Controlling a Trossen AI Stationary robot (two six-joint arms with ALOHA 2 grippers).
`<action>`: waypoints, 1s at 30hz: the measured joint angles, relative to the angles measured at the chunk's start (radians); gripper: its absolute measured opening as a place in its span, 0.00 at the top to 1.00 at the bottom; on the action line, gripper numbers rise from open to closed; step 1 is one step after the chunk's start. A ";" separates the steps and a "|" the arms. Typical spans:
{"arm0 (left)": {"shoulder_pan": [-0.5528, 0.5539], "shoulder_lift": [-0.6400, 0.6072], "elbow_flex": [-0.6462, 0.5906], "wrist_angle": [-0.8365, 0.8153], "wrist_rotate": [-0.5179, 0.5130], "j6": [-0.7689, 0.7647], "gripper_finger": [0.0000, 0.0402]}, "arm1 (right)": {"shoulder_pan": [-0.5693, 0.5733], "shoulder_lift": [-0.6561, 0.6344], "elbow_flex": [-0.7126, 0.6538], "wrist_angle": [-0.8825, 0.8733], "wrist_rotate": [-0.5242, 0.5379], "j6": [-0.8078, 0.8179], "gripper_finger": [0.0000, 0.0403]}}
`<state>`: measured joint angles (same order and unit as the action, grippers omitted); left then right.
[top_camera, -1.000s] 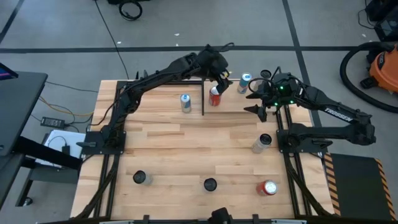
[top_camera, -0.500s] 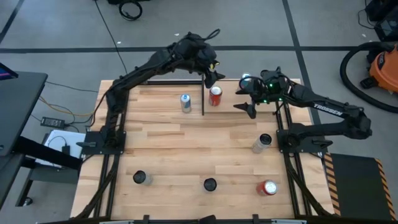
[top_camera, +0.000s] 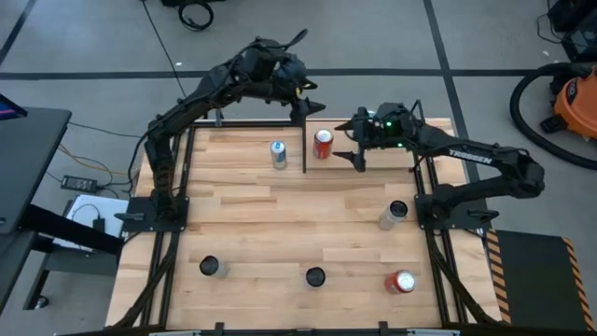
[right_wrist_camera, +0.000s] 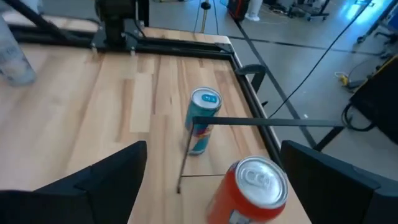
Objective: Place canned beverage on shelf
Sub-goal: Put the left red soda can on the shelf
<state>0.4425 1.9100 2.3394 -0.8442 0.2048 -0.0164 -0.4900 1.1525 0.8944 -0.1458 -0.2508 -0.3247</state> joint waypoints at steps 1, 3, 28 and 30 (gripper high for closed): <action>0.002 -0.008 0.000 -0.011 0.002 -0.003 0.11 | -0.004 0.021 0.000 0.012 0.004 -0.009 0.06; 0.005 -0.030 0.000 -0.030 0.003 -0.009 0.11 | -0.012 0.064 0.000 0.032 0.023 -0.026 0.06; 0.006 -0.052 0.000 -0.118 0.003 -0.013 0.11 | -0.121 0.319 0.000 0.197 0.052 0.025 0.06; 0.006 -0.052 0.000 -0.118 0.003 -0.013 0.11 | -0.121 0.315 0.000 0.194 0.049 0.033 0.07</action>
<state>0.4488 1.8584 2.3394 -0.9623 0.2077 -0.0296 -0.6113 1.4676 0.8944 0.0480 -0.2023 -0.2916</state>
